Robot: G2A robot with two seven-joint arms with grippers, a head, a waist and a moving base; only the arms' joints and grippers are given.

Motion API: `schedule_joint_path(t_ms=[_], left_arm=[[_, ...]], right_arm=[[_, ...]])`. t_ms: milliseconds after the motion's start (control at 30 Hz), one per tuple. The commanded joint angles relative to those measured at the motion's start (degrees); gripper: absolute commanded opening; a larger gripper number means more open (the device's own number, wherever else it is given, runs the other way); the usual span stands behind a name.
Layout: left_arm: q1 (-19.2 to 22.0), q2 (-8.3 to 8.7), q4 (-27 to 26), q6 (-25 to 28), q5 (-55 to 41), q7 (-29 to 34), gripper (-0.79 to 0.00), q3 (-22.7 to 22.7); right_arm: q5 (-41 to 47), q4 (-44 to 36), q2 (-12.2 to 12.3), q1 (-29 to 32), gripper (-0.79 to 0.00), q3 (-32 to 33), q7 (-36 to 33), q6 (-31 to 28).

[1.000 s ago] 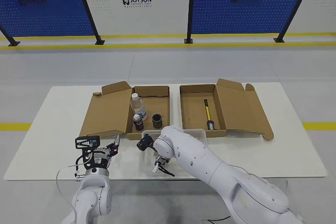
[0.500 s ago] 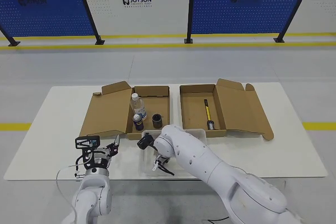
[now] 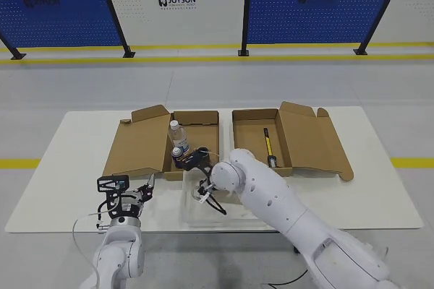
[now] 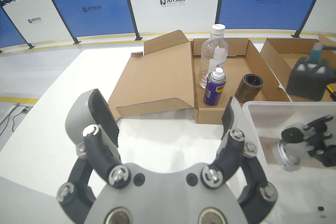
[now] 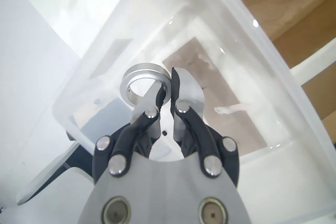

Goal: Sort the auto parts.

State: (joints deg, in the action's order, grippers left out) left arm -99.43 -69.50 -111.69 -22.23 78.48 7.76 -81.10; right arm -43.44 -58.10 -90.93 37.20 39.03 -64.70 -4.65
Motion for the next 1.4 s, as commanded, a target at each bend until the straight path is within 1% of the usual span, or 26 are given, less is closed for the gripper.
schedule_joint_path(t_ms=[0,67,133,200,300,400,500,700,833,867,933,1033,1200,1300,1367], left_arm=[[0.00,0.00,0.00,0.00,0.00,0.00,0.000,0.00],[0.00,0.00,0.00,0.00,0.00,0.00,0.000,0.00],[0.00,0.00,0.00,0.00,0.00,0.00,0.000,0.00],[0.00,0.00,0.00,0.00,0.00,0.00,0.000,0.00],[0.00,0.00,0.00,0.00,0.00,0.00,0.000,0.00],[0.00,0.00,0.00,0.00,0.00,0.00,0.000,0.00],[0.00,0.00,0.00,0.00,0.00,0.00,0.000,0.00],[0.00,0.00,0.00,0.00,0.00,0.00,0.000,0.00],[0.00,0.00,0.00,0.00,0.00,0.00,0.000,0.00],[0.00,0.00,0.00,0.00,0.00,0.00,0.000,0.00],[0.00,0.00,0.00,0.00,0.00,0.00,0.000,0.00],[0.00,0.00,0.00,0.00,0.00,0.00,0.000,0.00],[0.00,0.00,0.00,0.00,0.00,0.00,0.000,0.00],[0.00,0.00,0.00,0.00,0.00,0.00,0.000,0.00],[0.00,0.00,0.00,0.00,0.00,0.00,0.000,0.00]], right_arm=[[-0.55,-6.47,2.45,3.82,-0.785,5.21,-0.91,-0.63],[-1.90,-12.36,4.59,7.94,-0.785,9.83,-1.87,-1.25],[0.12,-17.70,6.23,12.79,-0.785,14.69,-1.15,-3.11],[3.60,-21.28,7.44,17.12,-0.785,19.00,0.08,-5.95],[8.78,-24.08,8.51,21.75,-0.785,23.31,2.10,-9.15],[12.30,-25.04,9.08,24.25,-0.785,25.37,3.78,-10.99],[15.23,-25.06,9.37,25.40,-0.785,26.27,5.37,-12.25],[15.09,-25.17,9.86,25.29,-0.785,26.12,6.42,-12.24],[10.33,-26.74,10.28,24.30,-0.785,26.09,7.75,-9.66],[7.88,-27.64,10.43,23.97,-0.785,26.16,8.37,-8.57],[0.29,-29.68,10.82,23.30,-0.785,25.93,8.75,-5.37],[-6.26,-32.50,11.13,22.58,-0.785,25.80,9.14,-1.24],[-13.86,-33.83,11.49,20.08,-0.785,25.76,6.46,3.63],[-19.09,-32.53,11.78,17.77,-0.785,26.26,5.04,5.45],[-24.43,-31.28,11.96,16.16,-0.785,25.72,3.20,6.63]])
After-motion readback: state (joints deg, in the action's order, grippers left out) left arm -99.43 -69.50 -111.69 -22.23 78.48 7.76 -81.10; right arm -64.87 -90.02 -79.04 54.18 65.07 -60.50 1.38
